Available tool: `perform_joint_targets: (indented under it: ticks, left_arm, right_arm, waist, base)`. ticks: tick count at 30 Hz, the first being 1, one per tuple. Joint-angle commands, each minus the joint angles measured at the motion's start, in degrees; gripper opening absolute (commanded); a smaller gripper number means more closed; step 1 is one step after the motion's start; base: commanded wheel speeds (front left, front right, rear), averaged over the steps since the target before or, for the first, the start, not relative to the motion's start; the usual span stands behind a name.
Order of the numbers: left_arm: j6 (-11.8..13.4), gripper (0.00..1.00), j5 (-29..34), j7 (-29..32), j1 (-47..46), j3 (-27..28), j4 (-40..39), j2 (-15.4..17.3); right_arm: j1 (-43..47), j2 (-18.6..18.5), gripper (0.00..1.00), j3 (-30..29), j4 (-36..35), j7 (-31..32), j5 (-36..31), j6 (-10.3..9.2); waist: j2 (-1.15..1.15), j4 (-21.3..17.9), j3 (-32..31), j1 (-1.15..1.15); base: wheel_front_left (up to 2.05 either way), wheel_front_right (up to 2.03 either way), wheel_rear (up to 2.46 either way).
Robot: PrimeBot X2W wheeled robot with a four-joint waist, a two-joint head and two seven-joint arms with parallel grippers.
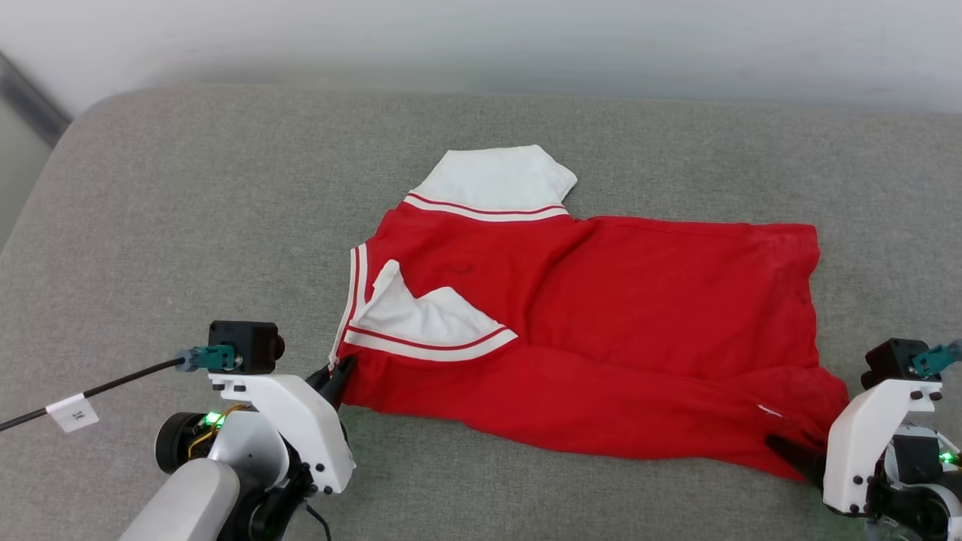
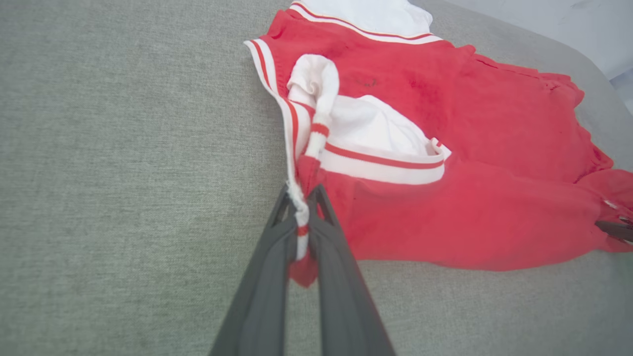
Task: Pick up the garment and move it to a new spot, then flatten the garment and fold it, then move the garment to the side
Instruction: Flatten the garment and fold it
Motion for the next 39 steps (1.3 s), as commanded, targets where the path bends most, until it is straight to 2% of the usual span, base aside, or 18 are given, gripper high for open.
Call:
perform_joint_targets:
  ticks: [1, 2, 3, 4, 5, 11, 15, 23, 29, 33, 34, 35, 36, 37, 38, 39]
  left_arm:
    - [-0.2, 0.00, 0.2, -0.5, -0.7, 0.1, 0.1, -0.1]
    - [-0.2, 0.00, 0.0, -0.4, -0.7, 0.0, 0.3, -0.1]
    - [-0.3, 0.00, 0.0, -0.5, -0.7, 0.0, 0.5, -0.2]
    - [-0.3, 0.00, -0.1, -0.6, -0.7, 0.0, 0.5, -0.2]
    - [-0.3, 0.00, -0.2, -0.6, -0.5, 0.1, 0.7, -0.1]
    - [-0.2, 0.00, -0.8, -1.0, 1.2, 0.6, 1.4, 0.5]
    - [0.8, 0.00, -0.9, -1.4, 2.9, 1.1, 0.8, 1.3]
    - [4.3, 0.00, -1.9, -0.4, 10.0, 2.2, -3.2, 3.8]
    - [7.4, 0.00, -3.8, 0.9, 16.5, 3.6, -6.3, 5.6]
    - [7.9, 0.00, -5.9, 2.1, 19.4, 3.4, -5.6, 4.9]
    - [7.8, 0.00, -6.3, 2.1, 19.8, 3.3, -5.1, 4.4]
    - [7.7, 0.00, -6.8, 2.2, 20.0, 3.1, -4.3, 3.8]
    - [7.2, 0.32, -7.4, 2.6, 20.1, 2.7, -3.5, 3.3]
    - [7.0, 0.79, -7.8, 2.6, 19.9, 2.5, -2.6, 2.7]
    - [6.6, 1.00, -7.7, 2.5, 19.4, 2.4, -1.7, 2.5]
    - [6.2, 1.00, -7.6, 2.2, 18.9, 2.3, -0.9, 2.3]
  right_arm:
    - [1.2, 1.9, 1.00, 1.4, 2.4, 1.1, 0.4, 0.00]
    - [1.5, 2.4, 1.00, 1.7, 3.4, 1.2, 0.8, -0.01]
    - [1.5, 2.7, 0.44, 1.9, 4.3, 1.2, 1.1, 0.00]
    - [1.5, 2.9, 0.18, 2.2, 5.1, 1.1, 1.4, 0.00]
    - [1.3, 3.0, 0.00, 2.4, 5.5, 0.7, 1.8, 0.00]
    - [-0.9, 0.9, 0.00, 3.6, 5.3, -2.6, 3.4, 0.00]
    - [-1.4, -0.8, 0.00, 4.2, 3.2, -5.2, 4.1, 0.00]
    - [2.8, -2.6, 0.00, 3.9, -2.7, -5.6, 4.1, -0.01]
    - [8.8, -0.7, 0.00, 1.1, -6.6, -3.4, 3.2, -0.01]
    - [12.2, 2.4, 0.00, -0.1, -5.2, -3.4, 2.5, -0.01]
    - [12.7, 3.2, 0.22, -0.3, -4.4, -4.1, 2.5, -0.01]
    - [13.3, 3.8, 0.96, -0.3, -3.5, -4.6, 2.3, -0.01]
    - [13.5, 4.2, 1.00, 0.0, -2.8, -5.7, 2.0, -0.01]
    - [13.6, 4.8, 1.00, 0.3, -2.2, -7.1, 2.0, 0.00]
    - [13.6, 4.9, 1.00, 0.8, -1.8, -8.7, 1.9, 0.00]
    - [13.5, 4.9, 1.00, 1.3, -1.6, -10.7, 1.6, -0.01]
  waist:
    - [0.00, 0.3, 0.3, 0.00]
    - [0.00, 0.3, 0.4, 0.00]
    - [0.00, 0.2, 0.5, 0.00]
    - [0.00, 0.1, 0.4, 0.00]
    - [0.00, 0.0, 0.3, 0.00]
    - [0.00, -1.3, -1.7, 0.00]
    - [0.00, -2.1, -4.4, 0.00]
    - [0.00, -3.6, -9.9, 0.00]
    - [0.00, -4.5, -11.8, 0.00]
    - [0.00, -4.7, -11.8, 0.00]
    - [0.00, -4.7, -11.8, 0.00]
    - [0.00, -4.7, -11.7, 0.00]
    - [0.00, -4.7, -11.7, 0.00]
    - [0.00, -4.7, -11.6, 0.00]
    - [0.00, -4.8, -11.6, 0.00]
    - [0.00, -4.9, -11.5, 0.00]
  base:
    - [0.00, 0.00, 0.00]
    - [0.00, 0.00, 0.00]
    - [0.00, 0.00, 0.00]
    - [0.00, 0.00, 0.00]
    - [0.00, 0.00, 0.00]
    - [0.00, 0.00, 0.00]
    - [0.00, 0.00, 0.00]
    - [0.00, 0.00, 0.00]
    - [0.00, 0.00, 0.00]
    - [0.00, 0.00, 0.00]
    - [0.00, 0.00, 0.00]
    - [0.00, 0.00, 0.00]
    - [0.00, 0.00, 0.00]
    - [0.00, 0.00, 0.00]
    - [0.00, 0.00, 0.00]
    - [0.00, 0.00, 0.00]
